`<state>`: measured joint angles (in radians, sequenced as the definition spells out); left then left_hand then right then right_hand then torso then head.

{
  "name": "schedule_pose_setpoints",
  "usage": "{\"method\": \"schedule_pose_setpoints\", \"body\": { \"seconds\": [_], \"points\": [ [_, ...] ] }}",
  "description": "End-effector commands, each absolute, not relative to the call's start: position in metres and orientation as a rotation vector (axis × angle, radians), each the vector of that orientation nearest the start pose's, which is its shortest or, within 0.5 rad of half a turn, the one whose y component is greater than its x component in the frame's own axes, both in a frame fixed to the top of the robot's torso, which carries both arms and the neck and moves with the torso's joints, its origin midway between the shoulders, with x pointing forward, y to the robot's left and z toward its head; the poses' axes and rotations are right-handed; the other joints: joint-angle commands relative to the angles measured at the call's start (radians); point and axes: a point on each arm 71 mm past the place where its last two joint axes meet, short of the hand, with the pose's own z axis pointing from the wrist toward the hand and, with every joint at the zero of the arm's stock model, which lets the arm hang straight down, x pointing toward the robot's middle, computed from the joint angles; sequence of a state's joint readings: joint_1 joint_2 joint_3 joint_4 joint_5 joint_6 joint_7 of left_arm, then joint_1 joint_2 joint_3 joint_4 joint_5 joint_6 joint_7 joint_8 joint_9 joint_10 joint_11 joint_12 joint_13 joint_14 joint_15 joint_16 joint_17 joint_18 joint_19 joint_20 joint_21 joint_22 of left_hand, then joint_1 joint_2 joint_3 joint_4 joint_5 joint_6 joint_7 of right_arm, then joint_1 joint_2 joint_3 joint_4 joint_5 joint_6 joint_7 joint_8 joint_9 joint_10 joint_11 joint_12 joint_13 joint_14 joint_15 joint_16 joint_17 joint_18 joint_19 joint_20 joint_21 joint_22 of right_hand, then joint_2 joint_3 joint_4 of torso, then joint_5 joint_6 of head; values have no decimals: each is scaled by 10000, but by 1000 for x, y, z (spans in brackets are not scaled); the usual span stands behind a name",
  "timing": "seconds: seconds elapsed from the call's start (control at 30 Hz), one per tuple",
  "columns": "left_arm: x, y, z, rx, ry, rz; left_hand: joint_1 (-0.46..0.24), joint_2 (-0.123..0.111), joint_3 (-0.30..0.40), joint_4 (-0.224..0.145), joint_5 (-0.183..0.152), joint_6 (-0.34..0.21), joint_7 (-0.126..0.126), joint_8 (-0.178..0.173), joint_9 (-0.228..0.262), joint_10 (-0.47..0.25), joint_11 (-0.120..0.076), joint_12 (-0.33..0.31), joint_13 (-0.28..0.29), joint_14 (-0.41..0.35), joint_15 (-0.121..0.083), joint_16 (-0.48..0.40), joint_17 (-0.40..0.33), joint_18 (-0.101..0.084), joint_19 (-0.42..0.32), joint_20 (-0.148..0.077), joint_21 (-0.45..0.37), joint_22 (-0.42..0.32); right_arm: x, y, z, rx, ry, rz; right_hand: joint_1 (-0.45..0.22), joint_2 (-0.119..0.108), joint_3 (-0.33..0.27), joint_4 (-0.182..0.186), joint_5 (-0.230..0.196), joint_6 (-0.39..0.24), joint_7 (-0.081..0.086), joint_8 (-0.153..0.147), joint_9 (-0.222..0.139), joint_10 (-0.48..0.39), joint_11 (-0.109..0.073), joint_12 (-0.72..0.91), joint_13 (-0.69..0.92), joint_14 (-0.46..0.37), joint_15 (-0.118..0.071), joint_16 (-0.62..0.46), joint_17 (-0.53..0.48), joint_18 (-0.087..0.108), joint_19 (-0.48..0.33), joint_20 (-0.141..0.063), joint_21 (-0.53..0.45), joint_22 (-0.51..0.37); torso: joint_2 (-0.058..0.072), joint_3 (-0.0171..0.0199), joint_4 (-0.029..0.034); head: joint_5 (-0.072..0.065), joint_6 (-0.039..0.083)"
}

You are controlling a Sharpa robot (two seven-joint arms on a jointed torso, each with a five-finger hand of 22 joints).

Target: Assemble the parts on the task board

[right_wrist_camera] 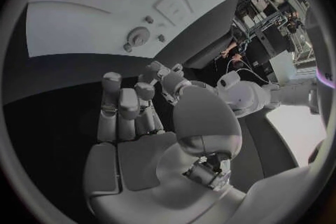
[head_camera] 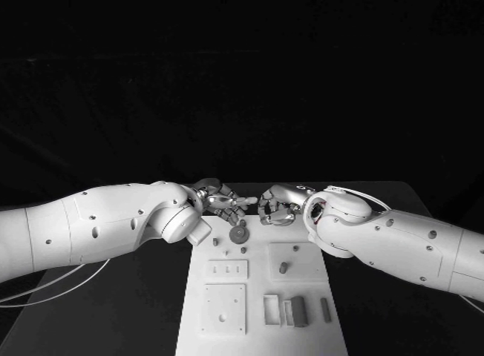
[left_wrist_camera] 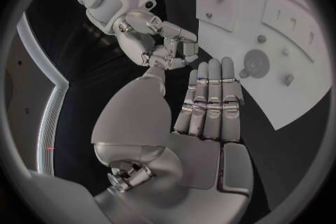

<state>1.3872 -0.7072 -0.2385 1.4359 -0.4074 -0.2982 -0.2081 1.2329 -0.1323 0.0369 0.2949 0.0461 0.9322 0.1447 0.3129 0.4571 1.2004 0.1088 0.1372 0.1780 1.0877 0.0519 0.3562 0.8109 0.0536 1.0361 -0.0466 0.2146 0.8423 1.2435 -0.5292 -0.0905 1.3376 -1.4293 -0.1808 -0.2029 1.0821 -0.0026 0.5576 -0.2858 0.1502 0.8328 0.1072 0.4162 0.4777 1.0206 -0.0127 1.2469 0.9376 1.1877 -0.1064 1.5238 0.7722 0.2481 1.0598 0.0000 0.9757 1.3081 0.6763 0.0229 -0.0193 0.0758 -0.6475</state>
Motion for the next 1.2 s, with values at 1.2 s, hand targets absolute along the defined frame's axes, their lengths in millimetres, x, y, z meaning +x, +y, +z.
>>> {"method": "schedule_pose_setpoints", "body": {
  "seconds": [1.2],
  "points": [
    [498, 161, -203, -6998, 21671, -7611, 726, 825, -746, -29, 56, 645, -216, -15, -181, 136, -277, 637, 551, 182, -246, 555, 830, 79, 213, -248, 338, 765, 489, -69, -198, -2853, 18249, 6828, 60, -101, 2, -67, 23, 1963, -211, 32, 36, 7, -91, 39, -19, 15, -126, 58, -22, 137, 21, -57, 41, 152, 27, 16, 1, 0, -62]
  ]
}}
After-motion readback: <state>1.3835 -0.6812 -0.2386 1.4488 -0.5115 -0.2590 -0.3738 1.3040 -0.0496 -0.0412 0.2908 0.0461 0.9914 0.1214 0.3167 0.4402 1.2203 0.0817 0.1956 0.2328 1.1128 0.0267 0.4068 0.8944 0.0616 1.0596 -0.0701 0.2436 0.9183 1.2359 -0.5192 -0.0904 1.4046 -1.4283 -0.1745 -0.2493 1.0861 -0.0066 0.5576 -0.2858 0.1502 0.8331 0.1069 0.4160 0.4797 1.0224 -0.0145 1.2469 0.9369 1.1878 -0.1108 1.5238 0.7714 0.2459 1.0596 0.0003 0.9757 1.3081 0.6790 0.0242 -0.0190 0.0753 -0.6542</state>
